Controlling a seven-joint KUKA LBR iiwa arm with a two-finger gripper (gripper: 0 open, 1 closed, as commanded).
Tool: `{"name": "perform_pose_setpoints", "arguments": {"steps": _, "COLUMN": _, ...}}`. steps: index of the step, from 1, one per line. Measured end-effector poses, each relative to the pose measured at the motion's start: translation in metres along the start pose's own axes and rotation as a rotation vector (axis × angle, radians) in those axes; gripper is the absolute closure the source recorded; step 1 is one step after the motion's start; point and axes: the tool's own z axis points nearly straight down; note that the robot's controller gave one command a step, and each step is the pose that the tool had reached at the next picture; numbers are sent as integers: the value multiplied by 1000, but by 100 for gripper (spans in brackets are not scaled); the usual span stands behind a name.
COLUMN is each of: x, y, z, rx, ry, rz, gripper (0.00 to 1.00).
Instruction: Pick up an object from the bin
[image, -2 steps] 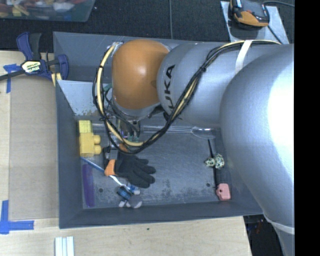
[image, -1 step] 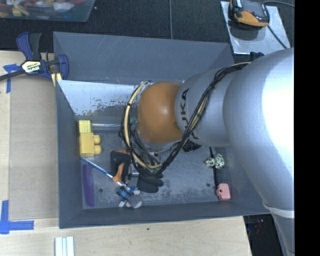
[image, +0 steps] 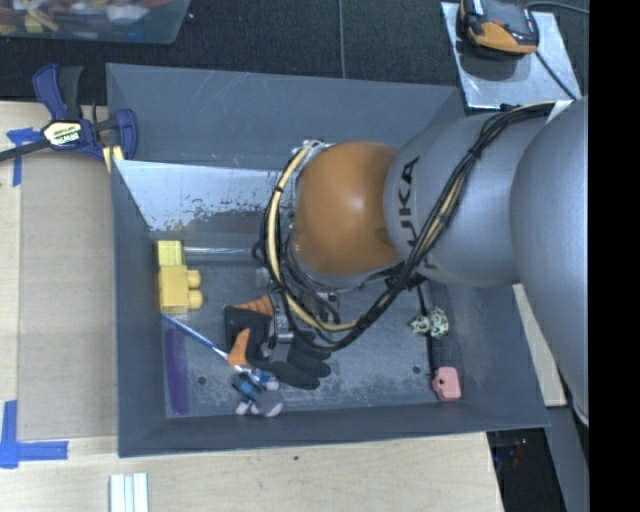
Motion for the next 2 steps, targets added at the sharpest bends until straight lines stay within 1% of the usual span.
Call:
{"name": "perform_pose_setpoints", "arguments": {"steps": 1, "x": -9, "y": 1, "z": 60, "rx": 10, "ry": 23, "rz": 2, "gripper": 0}}
{"name": "perform_pose_setpoints", "arguments": {"steps": 2, "x": 10, "y": 33, "z": 64, "rx": 2, "ry": -4, "rz": -81, "gripper": 0}}
